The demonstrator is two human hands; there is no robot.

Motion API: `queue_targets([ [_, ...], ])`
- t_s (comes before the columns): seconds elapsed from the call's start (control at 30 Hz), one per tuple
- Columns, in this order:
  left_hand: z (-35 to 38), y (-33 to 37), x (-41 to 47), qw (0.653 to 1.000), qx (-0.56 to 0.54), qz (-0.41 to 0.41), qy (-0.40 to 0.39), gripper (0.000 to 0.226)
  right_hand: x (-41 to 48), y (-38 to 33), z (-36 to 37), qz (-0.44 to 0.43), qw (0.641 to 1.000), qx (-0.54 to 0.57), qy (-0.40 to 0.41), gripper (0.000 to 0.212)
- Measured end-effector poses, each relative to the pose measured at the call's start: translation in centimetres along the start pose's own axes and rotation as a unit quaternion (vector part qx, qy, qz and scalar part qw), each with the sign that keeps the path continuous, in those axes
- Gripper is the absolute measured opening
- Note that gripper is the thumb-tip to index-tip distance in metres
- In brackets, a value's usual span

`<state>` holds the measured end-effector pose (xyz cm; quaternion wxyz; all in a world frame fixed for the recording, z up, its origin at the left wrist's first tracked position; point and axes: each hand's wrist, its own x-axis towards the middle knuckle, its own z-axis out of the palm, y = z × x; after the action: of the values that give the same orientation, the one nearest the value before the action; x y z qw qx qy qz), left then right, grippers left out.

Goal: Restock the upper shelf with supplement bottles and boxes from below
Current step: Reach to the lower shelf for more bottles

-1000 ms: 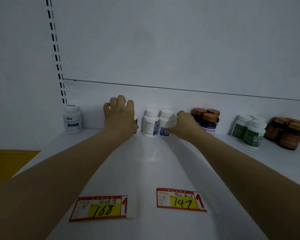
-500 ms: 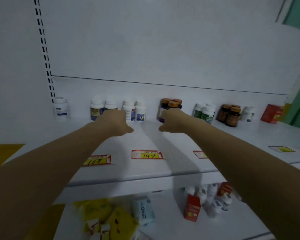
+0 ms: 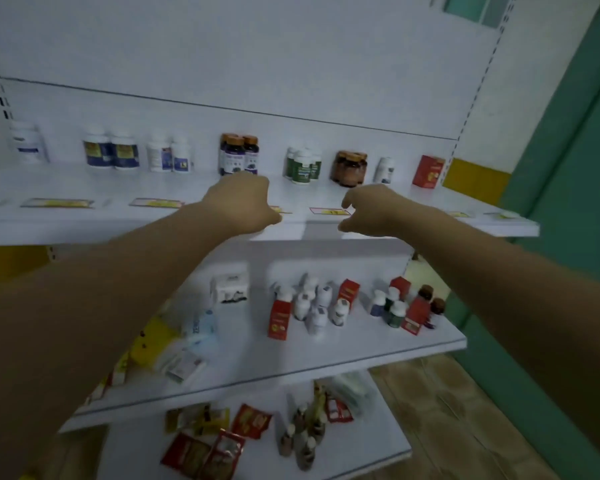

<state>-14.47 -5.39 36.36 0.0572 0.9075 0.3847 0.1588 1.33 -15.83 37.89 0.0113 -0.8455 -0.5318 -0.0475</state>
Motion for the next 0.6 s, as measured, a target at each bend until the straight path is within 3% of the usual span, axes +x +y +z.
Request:
queue_targets([
  [0.23, 7.5, 9.9, -3.6, 0.992, -0.052, 0.015, -0.110, 0.048, -6.3, 10.5, 5.4, 0.076, 0.993, 0.062, -0.071, 0.048],
  [0.4, 14.8, 10.9, -2.7, 0.980, -0.078, -0.004, -0.181, 0.040, -5.5, 14.5, 11.8, 0.085, 0.987, 0.079, -0.113, 0.046],
  [0.53, 20.9, 10.0, 0.1, 0.963, -0.130, -0.042, -0.233, 0.060, -2.1, 17.0, 17.0, 0.085, 0.981, 0.089, -0.152, 0.038],
  [0.6, 23.9, 9.4, 2.1, 0.952, -0.150, -0.062, -0.258, 0.059, 0.2, 18.1, 19.6, 0.088, 0.977, 0.095, -0.171, 0.044],
])
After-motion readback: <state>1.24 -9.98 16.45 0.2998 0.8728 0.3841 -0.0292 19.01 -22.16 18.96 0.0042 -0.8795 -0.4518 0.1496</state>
